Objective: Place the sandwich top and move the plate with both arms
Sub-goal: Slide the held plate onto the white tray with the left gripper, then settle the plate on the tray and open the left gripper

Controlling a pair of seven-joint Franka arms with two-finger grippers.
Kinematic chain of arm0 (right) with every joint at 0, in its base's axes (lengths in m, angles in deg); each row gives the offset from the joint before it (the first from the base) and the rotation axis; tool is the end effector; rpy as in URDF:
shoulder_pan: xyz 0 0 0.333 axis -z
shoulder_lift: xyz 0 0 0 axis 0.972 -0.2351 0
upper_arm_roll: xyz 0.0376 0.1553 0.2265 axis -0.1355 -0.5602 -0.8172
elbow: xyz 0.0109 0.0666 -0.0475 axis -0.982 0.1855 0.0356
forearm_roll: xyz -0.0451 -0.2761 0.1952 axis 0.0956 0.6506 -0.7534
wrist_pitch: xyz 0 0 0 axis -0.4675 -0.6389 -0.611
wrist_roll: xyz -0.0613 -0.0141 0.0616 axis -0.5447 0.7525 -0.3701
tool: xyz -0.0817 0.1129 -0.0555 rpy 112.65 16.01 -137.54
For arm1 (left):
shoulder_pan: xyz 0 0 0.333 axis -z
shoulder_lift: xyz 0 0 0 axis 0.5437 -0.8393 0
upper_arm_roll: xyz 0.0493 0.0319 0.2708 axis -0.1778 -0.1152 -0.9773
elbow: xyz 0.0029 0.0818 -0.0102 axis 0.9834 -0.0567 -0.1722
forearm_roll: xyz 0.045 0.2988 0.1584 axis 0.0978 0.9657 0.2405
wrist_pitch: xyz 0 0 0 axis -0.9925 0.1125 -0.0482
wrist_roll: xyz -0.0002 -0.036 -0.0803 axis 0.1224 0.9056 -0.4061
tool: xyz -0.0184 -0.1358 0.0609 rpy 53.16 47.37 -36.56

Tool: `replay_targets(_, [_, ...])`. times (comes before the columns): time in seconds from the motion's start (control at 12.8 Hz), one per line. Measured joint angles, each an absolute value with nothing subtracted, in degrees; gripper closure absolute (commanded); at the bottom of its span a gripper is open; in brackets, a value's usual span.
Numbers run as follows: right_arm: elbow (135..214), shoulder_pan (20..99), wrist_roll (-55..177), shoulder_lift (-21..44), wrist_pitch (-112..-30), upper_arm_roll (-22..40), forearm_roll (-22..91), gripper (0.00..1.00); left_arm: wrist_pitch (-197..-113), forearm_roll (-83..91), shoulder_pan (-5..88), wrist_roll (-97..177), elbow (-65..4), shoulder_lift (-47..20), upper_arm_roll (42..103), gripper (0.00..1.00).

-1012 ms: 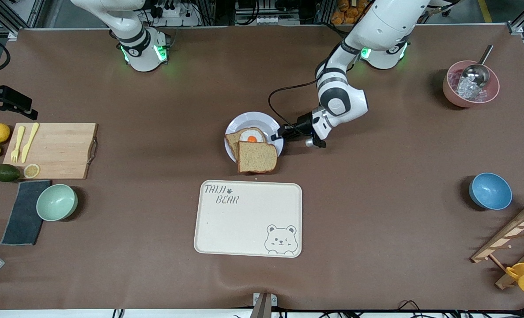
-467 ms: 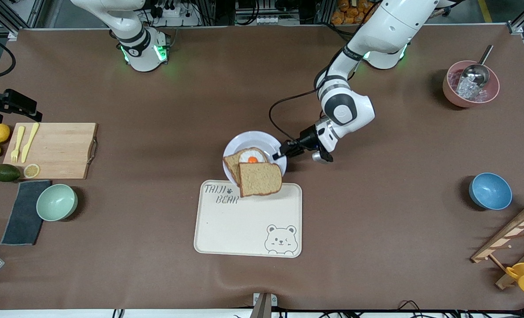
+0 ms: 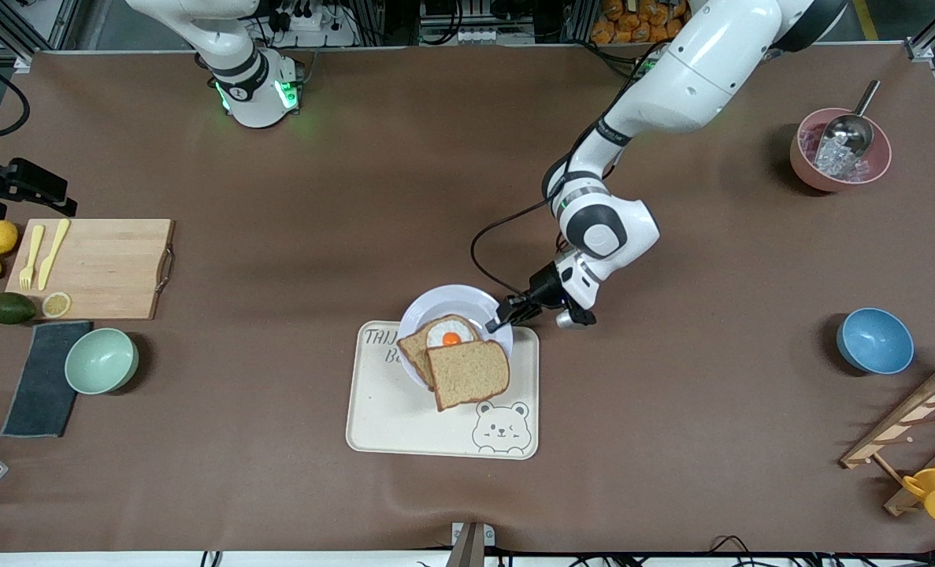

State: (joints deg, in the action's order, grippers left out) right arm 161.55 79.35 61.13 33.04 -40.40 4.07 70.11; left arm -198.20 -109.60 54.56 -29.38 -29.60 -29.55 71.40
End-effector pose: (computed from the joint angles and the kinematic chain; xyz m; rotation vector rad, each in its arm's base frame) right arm 0.4998 -0.0267 0.5497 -3.1145 -0.0444 0.0746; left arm 0.5085 -0.3589 0.1534 2.0886 0.4515 0.3279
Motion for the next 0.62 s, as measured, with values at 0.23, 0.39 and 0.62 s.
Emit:
replay_targets(0.23, [161.58, 79.35, 61.15, 33.04, -40.46, 4.14, 70.12, 0.0, -198.58, -109.6, 54.86, -29.34, -24.73, -33.44, 71.41, 1.0])
replay_targets(0.39, [161.59, 79.35, 61.16, 33.04, -40.46, 4.2, 70.13, 0.0, -199.28, -109.6, 55.24, -29.34, -21.61, -35.92, 71.4, 1.0])
replay_targets(0.62, [161.61, 79.38, 61.19, 33.04, -40.85, 4.33, 70.16, 0.0, -200.37, -109.59, 56.6, -29.36, -19.44, -38.03, 70.27, 1.0])
